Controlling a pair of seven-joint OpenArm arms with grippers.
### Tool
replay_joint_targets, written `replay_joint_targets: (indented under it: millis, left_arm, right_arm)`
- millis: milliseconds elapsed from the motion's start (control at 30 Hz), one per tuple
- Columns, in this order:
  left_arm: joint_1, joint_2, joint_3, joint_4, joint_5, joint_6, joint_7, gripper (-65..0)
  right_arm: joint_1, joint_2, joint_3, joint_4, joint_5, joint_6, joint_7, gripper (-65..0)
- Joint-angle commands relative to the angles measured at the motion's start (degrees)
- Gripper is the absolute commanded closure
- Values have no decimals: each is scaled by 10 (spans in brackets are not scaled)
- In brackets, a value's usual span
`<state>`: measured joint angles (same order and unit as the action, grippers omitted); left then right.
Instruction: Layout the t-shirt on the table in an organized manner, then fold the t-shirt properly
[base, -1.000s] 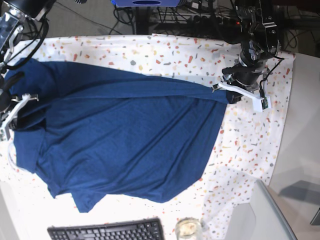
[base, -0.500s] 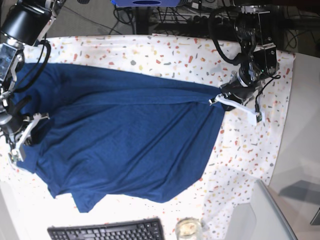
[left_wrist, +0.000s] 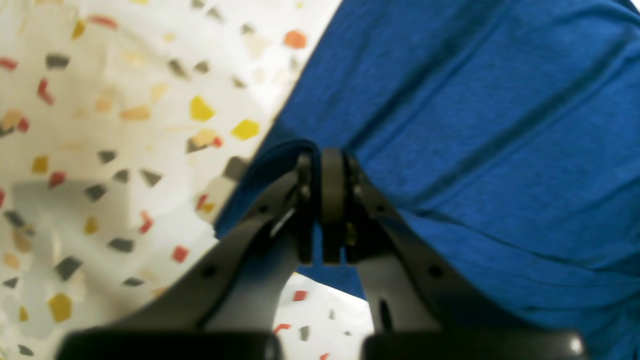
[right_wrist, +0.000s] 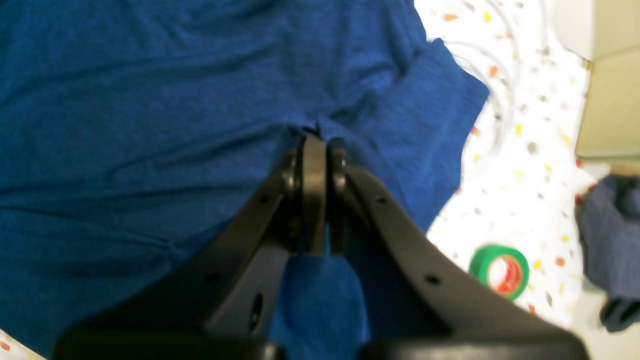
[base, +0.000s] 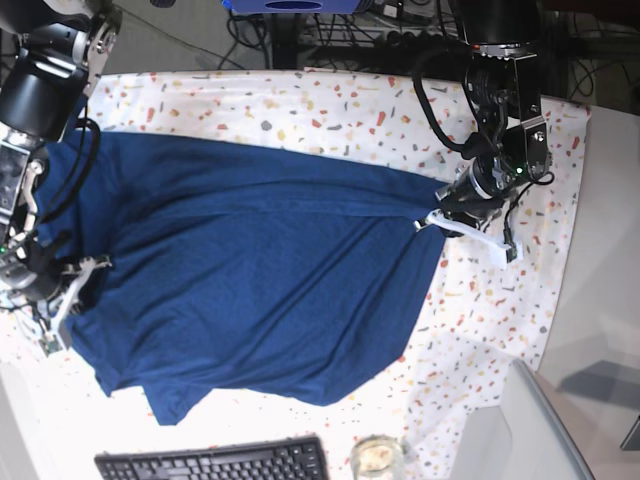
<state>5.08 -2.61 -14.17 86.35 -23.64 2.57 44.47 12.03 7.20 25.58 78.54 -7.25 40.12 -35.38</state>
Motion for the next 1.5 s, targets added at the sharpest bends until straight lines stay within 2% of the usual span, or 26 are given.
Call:
replay_joint_targets:
  millis: [0, 167, 333, 433, 800, 900, 1233, 1467]
  left_arm:
    - [-13, -3, 0, 5, -2, -4, -8, 0]
    - [-27, -3, 0, -9, 3, -3, -8, 0]
    - [-44, 6, 1, -10, 75, -3, -8, 0]
    - [-52, 12, 1, -10, 96, -3, -8, 0]
    - [-83, 12, 1, -61, 99, -3, -8, 0]
    - [-83, 12, 1, -62, 99, -3, -9, 0]
    - [-115, 12, 1, -91, 99, -3, -8, 0]
    - [-142, 12, 1, -114, 99, -3, -9, 0]
  right_arm:
    - [23, 8, 0, 4, 9, -1, 14, 0]
    - [52, 8, 0, -30, 9, -1, 16, 0]
    - [71, 8, 0, -73, 8, -1, 51, 0]
    - [83, 8, 0, -100, 8, -1, 59, 0]
    - [133, 19, -1, -166, 8, -1, 76, 0]
    - [141, 19, -1, -190, 8, -1, 99, 0]
    - [161, 41, -94, -258, 9, -1, 164, 0]
    - [204, 49, -109, -302, 9, -1, 167, 0]
